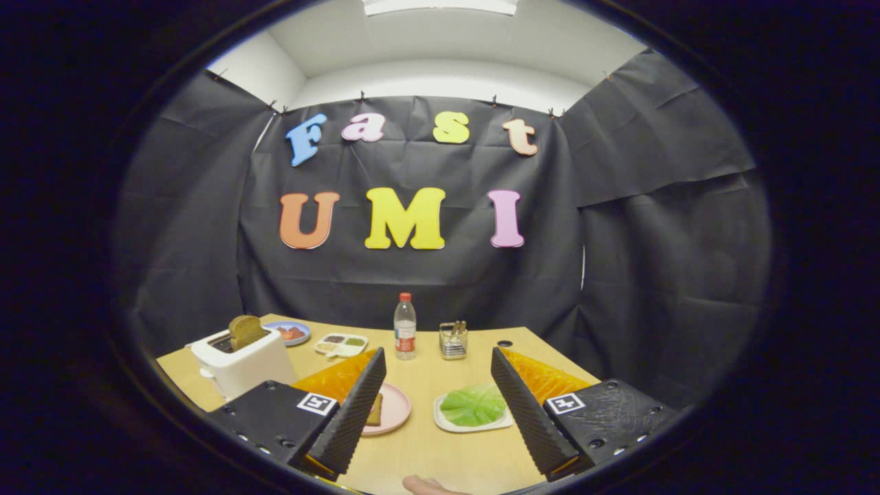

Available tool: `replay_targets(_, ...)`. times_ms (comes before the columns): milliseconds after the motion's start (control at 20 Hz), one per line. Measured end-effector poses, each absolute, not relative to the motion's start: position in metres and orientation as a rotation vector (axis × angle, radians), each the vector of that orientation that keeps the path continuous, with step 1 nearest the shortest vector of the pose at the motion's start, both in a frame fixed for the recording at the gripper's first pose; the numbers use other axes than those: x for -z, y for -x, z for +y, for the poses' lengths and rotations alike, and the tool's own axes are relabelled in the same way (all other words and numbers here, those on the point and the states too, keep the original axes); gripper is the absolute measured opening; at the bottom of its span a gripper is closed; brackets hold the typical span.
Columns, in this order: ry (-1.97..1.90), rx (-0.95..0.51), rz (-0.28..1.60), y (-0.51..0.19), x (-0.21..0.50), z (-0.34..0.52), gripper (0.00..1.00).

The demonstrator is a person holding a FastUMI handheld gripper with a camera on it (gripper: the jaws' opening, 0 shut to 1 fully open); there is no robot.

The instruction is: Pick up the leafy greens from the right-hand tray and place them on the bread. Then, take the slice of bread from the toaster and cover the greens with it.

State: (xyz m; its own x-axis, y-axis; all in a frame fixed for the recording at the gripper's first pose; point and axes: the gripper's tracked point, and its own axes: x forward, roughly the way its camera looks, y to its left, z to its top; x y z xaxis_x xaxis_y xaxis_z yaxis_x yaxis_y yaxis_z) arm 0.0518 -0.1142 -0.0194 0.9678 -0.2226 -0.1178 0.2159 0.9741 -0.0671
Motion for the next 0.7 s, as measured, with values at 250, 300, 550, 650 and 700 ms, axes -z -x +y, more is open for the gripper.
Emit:
replay_targets(250, 0.085, 0.283, 0.267, -0.095, 0.055, -0.169, 0.94)
replay_targets(300, 0.086, 0.298, 0.304, -0.103, 0.065, -0.18, 0.95)
replay_targets(550, 0.016, 0.334, 0.473, -0.15, 0.118, -0.228, 0.94)
replay_targets(650, -0.002, 0.348, 0.535, -0.166, 0.141, -0.246, 0.94)
replay_targets(700, -0.011, 0.346, 0.57, -0.174, 0.153, -0.253, 0.94)
